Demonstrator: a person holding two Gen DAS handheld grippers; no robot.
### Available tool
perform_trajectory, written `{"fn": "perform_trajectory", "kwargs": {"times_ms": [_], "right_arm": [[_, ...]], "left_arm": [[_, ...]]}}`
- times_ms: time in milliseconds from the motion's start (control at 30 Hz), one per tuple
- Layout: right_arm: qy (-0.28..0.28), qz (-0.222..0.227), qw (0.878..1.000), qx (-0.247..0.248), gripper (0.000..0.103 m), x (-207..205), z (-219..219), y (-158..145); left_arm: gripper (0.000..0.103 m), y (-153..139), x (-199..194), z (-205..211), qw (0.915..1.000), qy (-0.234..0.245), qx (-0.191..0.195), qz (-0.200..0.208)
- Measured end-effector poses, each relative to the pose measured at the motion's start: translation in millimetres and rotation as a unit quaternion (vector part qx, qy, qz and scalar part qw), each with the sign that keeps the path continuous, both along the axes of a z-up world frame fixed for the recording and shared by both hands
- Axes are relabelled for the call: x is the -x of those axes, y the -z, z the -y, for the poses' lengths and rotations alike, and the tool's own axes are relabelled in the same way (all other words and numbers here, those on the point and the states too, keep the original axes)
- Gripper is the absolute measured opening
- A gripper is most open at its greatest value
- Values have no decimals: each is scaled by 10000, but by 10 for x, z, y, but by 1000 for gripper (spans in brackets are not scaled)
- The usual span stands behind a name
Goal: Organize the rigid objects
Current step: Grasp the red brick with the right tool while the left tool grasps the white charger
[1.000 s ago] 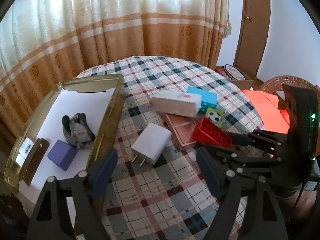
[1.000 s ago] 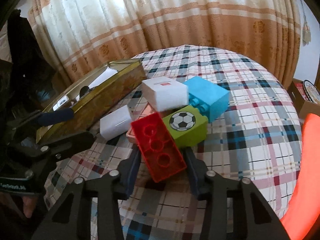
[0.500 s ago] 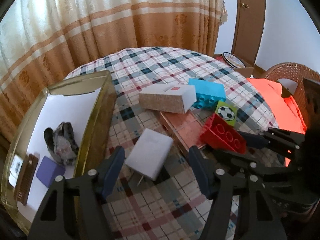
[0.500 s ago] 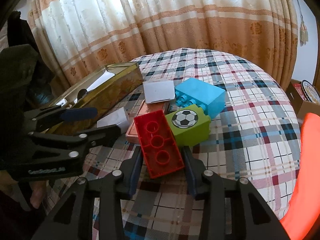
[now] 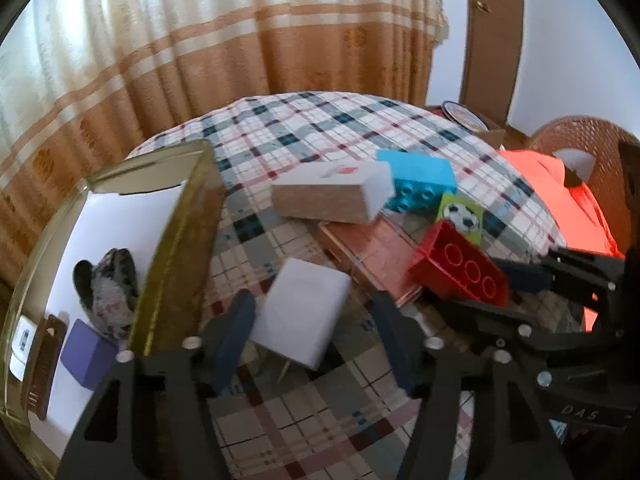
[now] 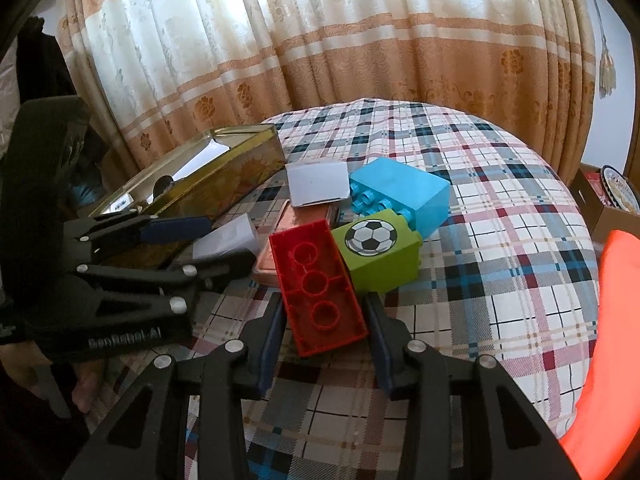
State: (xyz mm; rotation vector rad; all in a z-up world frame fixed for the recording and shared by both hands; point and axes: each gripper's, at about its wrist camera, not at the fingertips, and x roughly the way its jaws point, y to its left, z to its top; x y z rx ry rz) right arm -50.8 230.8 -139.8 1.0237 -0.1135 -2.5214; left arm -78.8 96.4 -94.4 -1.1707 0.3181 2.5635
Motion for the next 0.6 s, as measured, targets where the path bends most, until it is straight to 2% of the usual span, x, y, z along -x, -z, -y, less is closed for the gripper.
{"fn": "perform_trajectory", "kwargs": {"times_ms": [67,167,333,433,500,600], "right_arm": [[-5,-7,10000,-23,42,-2,2,-1],[-8,-13,10000,-24,42,-3,-3,-1],[-7,-16,10000,-37,42,-3,-6,2],[-4,-15,10000,-32,42,-4,-2,3],[-8,-16,10000,-40,42,-4,-2,5],[-5,-18,10000,-34,42,-4,0,4]], "left_arm": [[71,8,7,-8,10000,46,-18,42],[73,39,20,-7,9999,6,69,116],[73,44,7,-5,9999,43,18,151],[61,105,85,69,9983,3,-278,513],[54,98,91,125,9975,-29,-448,538],[45,100,72,106,9979,-16,-410,492]]}}
